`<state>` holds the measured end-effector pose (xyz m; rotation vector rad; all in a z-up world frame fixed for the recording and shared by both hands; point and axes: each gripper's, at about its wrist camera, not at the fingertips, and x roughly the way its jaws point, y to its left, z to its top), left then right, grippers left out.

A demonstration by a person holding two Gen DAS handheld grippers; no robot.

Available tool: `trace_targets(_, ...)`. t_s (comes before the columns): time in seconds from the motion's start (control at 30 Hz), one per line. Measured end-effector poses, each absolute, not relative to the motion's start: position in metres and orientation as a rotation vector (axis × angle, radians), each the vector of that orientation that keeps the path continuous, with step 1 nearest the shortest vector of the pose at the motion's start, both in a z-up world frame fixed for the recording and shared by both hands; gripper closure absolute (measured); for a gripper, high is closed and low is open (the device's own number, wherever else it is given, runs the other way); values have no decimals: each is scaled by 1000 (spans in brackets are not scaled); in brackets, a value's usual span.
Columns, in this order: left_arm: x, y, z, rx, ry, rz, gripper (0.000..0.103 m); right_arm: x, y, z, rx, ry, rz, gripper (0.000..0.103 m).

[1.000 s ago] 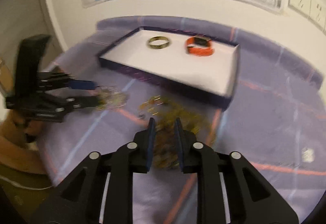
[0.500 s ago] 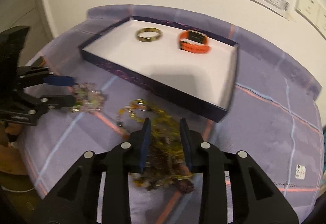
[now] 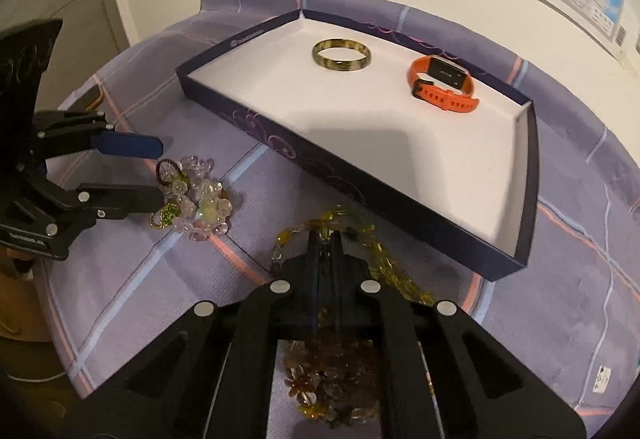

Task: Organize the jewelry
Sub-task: 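Lift the yellow bead necklace up with the right gripper, then grasp the green-stone ring with the left gripper while the right gripper holds the necklace raised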

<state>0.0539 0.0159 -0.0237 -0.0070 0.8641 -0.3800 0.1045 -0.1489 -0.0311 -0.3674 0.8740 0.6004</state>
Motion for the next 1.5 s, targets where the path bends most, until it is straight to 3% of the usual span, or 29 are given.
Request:
trace_targets(0.33,46,11,-14,53,815,-420,50,86,-216,45,-29,688,616,98)
trace_targets(0.57,50,6,-19,67,833,-435,53,66,-234,85,24,570,622,98)
trace_targets(0.73,55,19,-21,15,850,-437,65,56,-238,105,54,513,649,98)
trace_targets(0.97,67,32,-23,-59,882,-469,100,50,-232,119,55,479,682,98)
trace_targets(1.27,61,51,-13,-74,854,-380,99,43,-232,134,74,436,718,98)
trace_targets(1.33,58,48,-10,-66,847,-408,88,42,-229,135,71,434,728,98)
trace_targets(1.4,54,38,-9,-30,832,-428,70,43,-227,135,64,439,729,98)
trace_targets(1.5,57,25,-14,9,841,-444,68,44,-225,132,69,452,731,98)
